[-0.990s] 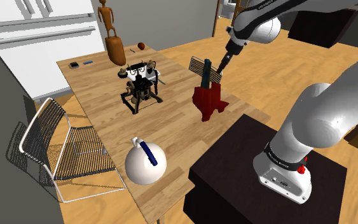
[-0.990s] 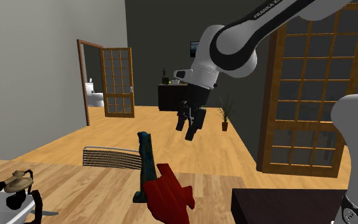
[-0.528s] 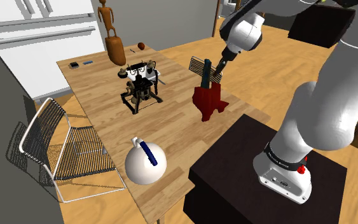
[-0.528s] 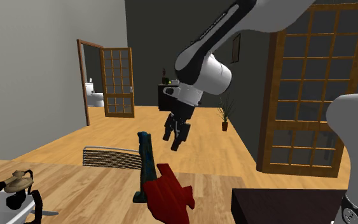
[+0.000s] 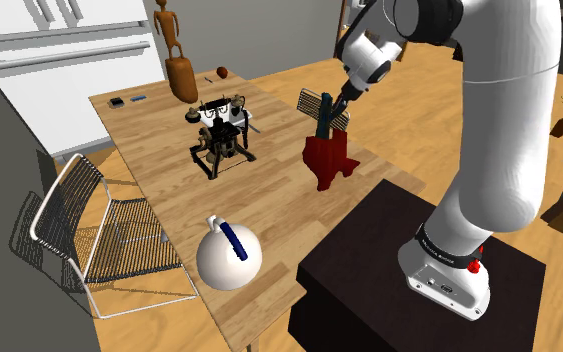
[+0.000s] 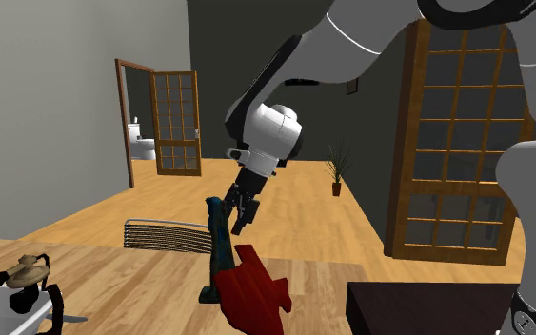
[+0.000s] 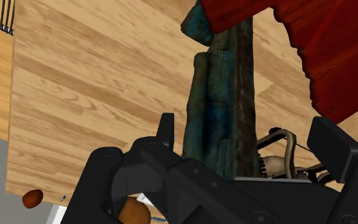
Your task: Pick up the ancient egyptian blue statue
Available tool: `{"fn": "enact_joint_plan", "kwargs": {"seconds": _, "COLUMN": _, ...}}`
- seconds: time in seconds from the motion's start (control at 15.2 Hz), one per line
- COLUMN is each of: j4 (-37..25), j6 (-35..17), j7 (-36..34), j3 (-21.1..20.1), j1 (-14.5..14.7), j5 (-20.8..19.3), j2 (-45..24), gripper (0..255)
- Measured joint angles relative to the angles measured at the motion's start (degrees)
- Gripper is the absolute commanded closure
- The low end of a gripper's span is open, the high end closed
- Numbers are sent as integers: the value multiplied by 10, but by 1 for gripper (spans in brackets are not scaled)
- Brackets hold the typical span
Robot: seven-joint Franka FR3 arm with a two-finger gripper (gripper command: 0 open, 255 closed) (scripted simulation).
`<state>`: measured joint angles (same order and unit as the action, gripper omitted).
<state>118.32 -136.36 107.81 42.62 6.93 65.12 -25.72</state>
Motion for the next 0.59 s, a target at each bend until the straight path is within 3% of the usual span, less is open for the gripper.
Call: {"fn": "enact_joint_plan", "kwargs": {"seconds": 0.59, "j4": -35, "j6": 3, "j7": 60, "j3": -41, "j1": -43, "j5": 72, "j2": -68, "gripper": 0}}
